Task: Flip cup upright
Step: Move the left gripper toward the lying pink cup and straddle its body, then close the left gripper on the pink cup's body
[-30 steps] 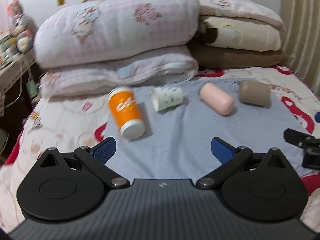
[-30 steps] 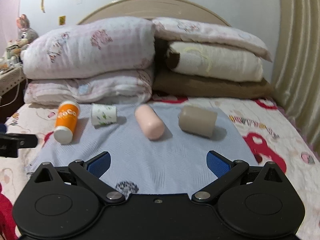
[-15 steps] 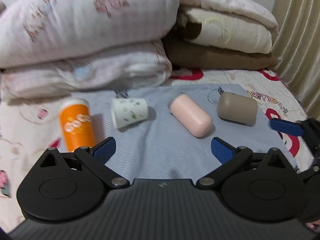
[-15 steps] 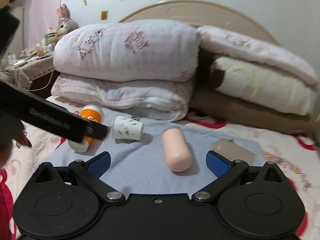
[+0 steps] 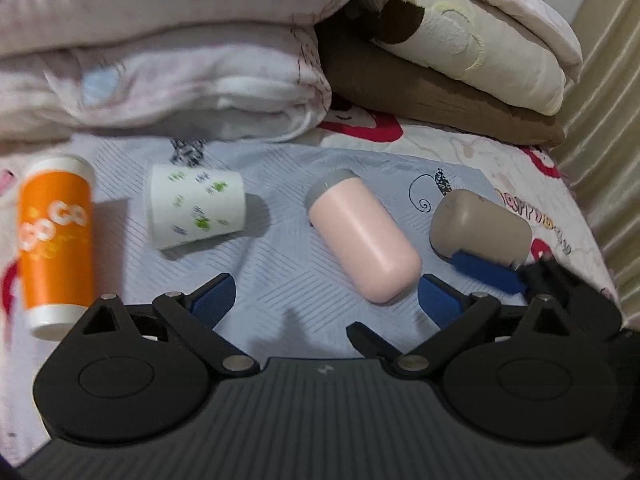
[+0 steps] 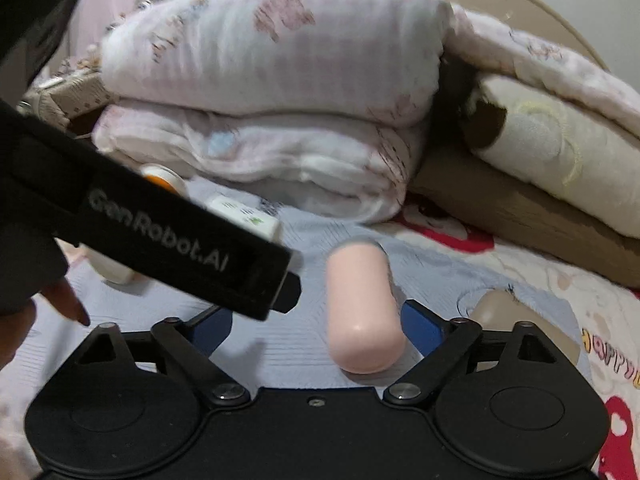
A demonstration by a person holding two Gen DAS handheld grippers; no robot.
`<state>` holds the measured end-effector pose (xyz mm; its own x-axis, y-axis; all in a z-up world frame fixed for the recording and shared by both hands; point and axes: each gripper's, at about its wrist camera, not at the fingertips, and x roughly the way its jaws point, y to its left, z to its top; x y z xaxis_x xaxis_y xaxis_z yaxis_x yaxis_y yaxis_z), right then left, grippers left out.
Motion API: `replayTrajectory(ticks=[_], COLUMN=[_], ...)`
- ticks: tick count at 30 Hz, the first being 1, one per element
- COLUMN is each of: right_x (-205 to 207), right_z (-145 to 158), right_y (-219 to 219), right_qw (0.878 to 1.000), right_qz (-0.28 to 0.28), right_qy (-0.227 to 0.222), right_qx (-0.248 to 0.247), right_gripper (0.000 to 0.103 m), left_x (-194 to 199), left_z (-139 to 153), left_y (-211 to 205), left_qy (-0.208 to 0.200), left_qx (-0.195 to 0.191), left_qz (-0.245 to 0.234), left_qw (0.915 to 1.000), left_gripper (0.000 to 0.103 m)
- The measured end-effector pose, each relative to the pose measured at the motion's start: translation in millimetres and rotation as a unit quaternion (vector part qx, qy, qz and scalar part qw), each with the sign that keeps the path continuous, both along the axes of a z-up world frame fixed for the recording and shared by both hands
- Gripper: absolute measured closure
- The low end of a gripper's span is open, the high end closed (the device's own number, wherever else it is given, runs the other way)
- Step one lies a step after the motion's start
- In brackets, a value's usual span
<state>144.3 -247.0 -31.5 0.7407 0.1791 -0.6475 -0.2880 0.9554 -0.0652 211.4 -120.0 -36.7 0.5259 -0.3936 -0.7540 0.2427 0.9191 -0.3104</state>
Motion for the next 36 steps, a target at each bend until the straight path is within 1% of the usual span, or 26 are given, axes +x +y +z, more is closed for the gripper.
replayTrajectory(ticks=[1,3,4,5,8,10,14,17,19,21,22,24,26,28,30,32,36], right_x=[3.5,2.1,1.3,1.3,5.4,13.7,27.7,35.2,39.5,44.5,44.1,45.8,46.7,46.3,45.8,45.1,40.5], right_z=[-5.1,-13.7,-16.4,-20.1,-28.8,-35.7,-52.5,-62.4,-67.8,-72.4,-74.4,-76.1,-76.5,-76.3,-75.0,-73.7,-70.7], right_y=[-3.6,-18.2,-23.0,-26.1,-27.3,-27.8,-26.7,-28.8,-33.0,-37.2,-37.7,-37.0,-35.5,-34.6,-33.1,-32.0,-29.2], right_qw=[1.0,0.998,0.996,0.996,0.998,0.997,0.998,0.999,0.998,0.998,0.998,0.997,0.997,0.997,0.997,0.997,0.993], right_qz=[-0.013,-0.037,-0.043,-0.045,-0.045,-0.045,-0.05,-0.044,-0.048,-0.049,-0.049,-0.047,-0.047,-0.048,-0.05,-0.056,-0.071], right_qy=[0.011,0.022,0.025,0.03,0.018,0.017,0.009,0.003,0.003,0.009,0.011,0.017,0.02,0.022,0.021,0.025,0.047], right_qx=[0.008,0.055,0.068,0.071,0.05,0.054,0.045,0.025,0.031,0.044,0.048,0.049,0.05,0.053,0.052,0.055,0.078], right_gripper=[0.013,0.013,0.013,0.013,0.013,0.013,0.014,0.015,0.016,0.024,0.026,0.037,0.037,0.037,0.037,0.037,0.037], left_x=[2.8,9.8,13.6,16.0,23.1,26.8,32.6,35.6,36.9,38.9,40.0,41.5,41.6,41.9,39.5,37.6,32.1], left_z=[-5.9,-19.4,-25.2,-29.9,-40.8,-45.3,-52.0,-56.5,-59.1,-61.6,-62.6,-64.2,-65.2,-65.7,-65.4,-65.2,-60.4], left_y=[0.2,1.4,1.6,2.1,1.7,1.1,-1.1,-0.2,1.1,2.1,2.6,3.7,4.6,3.5,4.2,6.0,10.6], left_qy=[0.008,0.029,0.037,0.041,0.043,0.045,0.042,0.042,0.043,0.044,0.045,0.044,0.042,0.04,0.04,0.042,0.041], left_qx=[-0.008,-0.026,-0.036,-0.041,-0.053,-0.059,-0.065,-0.075,-0.085,-0.093,-0.098,-0.107,-0.111,-0.108,-0.108,-0.113,-0.117], left_qz=[0.004,0.007,0.004,0.004,0.0,-0.006,-0.013,-0.012,-0.013,-0.014,-0.014,-0.015,-0.015,-0.018,-0.019,-0.018,-0.013], left_qw=[0.9999,0.9992,0.9986,0.9983,0.9977,0.9972,0.9969,0.9962,0.9954,0.9946,0.9941,0.9932,0.9928,0.9932,0.9932,0.9925,0.9922], left_gripper=[0.004,0.004,0.004,0.005,0.006,0.008,0.008,0.008,0.008,0.008,0.008,0.009,0.011,0.014,0.016,0.016,0.016])
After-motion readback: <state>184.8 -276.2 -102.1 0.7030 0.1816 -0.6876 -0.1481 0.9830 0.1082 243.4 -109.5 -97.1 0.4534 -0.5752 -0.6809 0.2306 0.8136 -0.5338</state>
